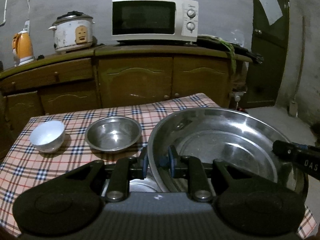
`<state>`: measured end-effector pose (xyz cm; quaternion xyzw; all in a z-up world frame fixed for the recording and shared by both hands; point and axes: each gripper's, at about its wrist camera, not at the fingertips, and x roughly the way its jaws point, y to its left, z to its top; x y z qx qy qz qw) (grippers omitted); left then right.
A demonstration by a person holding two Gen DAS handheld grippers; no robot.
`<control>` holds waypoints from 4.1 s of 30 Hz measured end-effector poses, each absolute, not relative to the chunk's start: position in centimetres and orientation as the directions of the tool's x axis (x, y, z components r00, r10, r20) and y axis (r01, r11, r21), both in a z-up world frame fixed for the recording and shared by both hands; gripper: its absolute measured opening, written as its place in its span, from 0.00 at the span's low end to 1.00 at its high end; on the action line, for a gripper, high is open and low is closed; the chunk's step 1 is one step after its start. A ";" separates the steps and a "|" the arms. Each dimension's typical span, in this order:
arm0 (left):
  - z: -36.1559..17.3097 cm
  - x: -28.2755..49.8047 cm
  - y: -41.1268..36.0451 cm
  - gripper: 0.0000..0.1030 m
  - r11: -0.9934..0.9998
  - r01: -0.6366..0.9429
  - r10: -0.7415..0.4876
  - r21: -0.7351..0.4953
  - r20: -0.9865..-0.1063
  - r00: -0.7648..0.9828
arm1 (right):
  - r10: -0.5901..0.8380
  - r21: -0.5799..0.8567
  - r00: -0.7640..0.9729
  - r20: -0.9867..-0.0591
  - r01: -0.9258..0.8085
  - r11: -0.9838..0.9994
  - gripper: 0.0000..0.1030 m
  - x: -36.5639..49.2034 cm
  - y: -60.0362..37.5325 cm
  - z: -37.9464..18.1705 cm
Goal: Organize plates and bowls
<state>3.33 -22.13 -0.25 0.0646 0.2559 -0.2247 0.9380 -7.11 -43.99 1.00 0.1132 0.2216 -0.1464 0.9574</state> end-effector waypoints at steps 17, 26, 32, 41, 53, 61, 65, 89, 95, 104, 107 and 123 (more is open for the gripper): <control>-0.9 3.8 -18.3 0.21 0.916 0.401 -0.345 -0.002 -0.516 0.784 | -0.187 0.130 0.862 -0.471 0.278 0.952 0.19 -5.3 -40.1 0.5; -1.3 4.2 -16.6 0.21 0.930 0.368 -0.313 -0.003 -0.531 0.787 | -0.158 0.126 0.859 -0.486 0.248 0.960 0.19 -4.2 -38.1 -0.3; -1.8 4.7 -15.6 0.21 0.936 0.353 -0.299 -0.004 -0.544 0.784 | -0.141 0.124 0.855 -0.499 0.231 0.965 0.20 -3.4 -37.0 -1.0; -3.0 5.6 -14.1 0.21 0.946 0.325 -0.266 0.004 -0.568 0.779 | -0.113 0.126 0.842 -0.527 0.209 0.970 0.20 -2.0 -35.5 -2.5; -6.2 7.7 -12.3 0.21 0.957 0.289 -0.230 -0.004 -0.617 0.753 | -0.077 0.119 0.809 -0.583 0.179 0.977 0.21 0.6 -33.6 -6.0; -8.4 8.7 -12.1 0.21 0.955 0.296 -0.227 0.001 -0.640 0.734 | -0.068 0.112 0.784 -0.617 0.173 0.979 0.21 1.9 -33.4 -8.4; -9.3 8.8 -12.3 0.21 0.953 0.304 -0.227 0.009 -0.645 0.730 | -0.068 0.114 0.776 -0.627 0.177 0.978 0.21 2.1 -33.6 -9.3; -10.7 8.3 -11.6 0.24 0.962 0.272 -0.210 0.007 -0.621 0.755 | -0.081 0.087 0.798 -0.597 0.165 0.982 0.28 0.9 -33.6 -9.8; -10.3 8.0 -11.2 0.26 0.963 0.268 -0.214 -0.005 -0.616 0.758 | -0.063 0.098 0.809 -0.584 0.148 0.984 0.48 0.2 -34.3 -9.3; -9.4 7.2 -11.2 0.26 0.957 0.291 -0.237 -0.008 -0.602 0.762 | -0.048 0.073 0.833 -0.551 0.105 0.992 0.57 -2.6 -34.2 -7.1; -9.1 6.9 -11.2 0.31 0.957 0.288 -0.241 -0.016 -0.591 0.770 | -0.066 0.038 0.832 -0.551 0.104 0.994 0.57 -4.2 -34.2 -6.8; -9.1 6.9 -10.9 0.37 0.960 0.279 -0.229 -0.010 -0.601 0.766 | -0.026 0.105 0.795 -0.606 0.113 0.988 0.57 -2.4 -34.1 -9.5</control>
